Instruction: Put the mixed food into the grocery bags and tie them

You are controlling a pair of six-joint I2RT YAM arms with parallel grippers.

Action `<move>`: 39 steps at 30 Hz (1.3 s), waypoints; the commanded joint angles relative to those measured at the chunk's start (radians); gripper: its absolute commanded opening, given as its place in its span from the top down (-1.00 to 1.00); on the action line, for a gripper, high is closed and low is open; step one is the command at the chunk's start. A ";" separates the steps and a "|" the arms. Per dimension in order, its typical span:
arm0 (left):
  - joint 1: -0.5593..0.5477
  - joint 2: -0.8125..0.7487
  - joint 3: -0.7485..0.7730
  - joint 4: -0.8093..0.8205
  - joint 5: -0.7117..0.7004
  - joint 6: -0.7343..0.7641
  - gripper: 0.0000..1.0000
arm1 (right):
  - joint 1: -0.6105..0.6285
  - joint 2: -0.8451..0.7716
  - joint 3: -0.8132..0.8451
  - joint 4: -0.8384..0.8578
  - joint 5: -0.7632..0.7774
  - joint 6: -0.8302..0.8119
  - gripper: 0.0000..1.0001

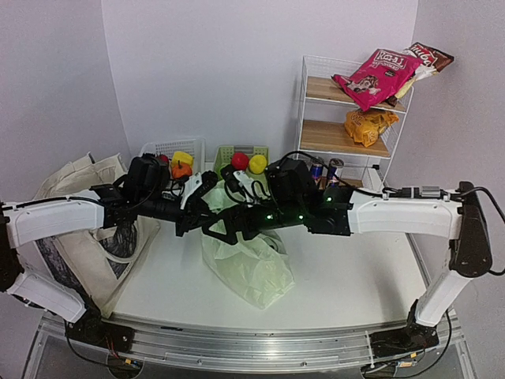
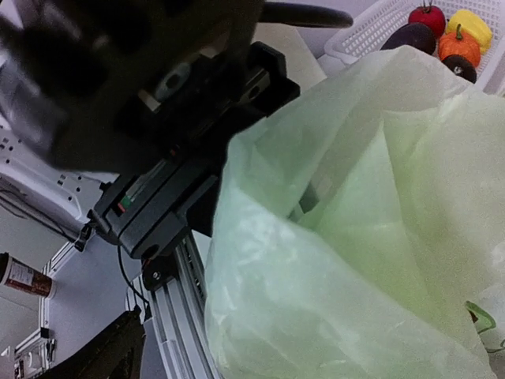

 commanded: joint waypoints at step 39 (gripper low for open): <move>0.027 0.060 0.312 -0.306 0.392 0.251 0.07 | -0.031 -0.159 0.069 -0.202 -0.134 -0.396 1.00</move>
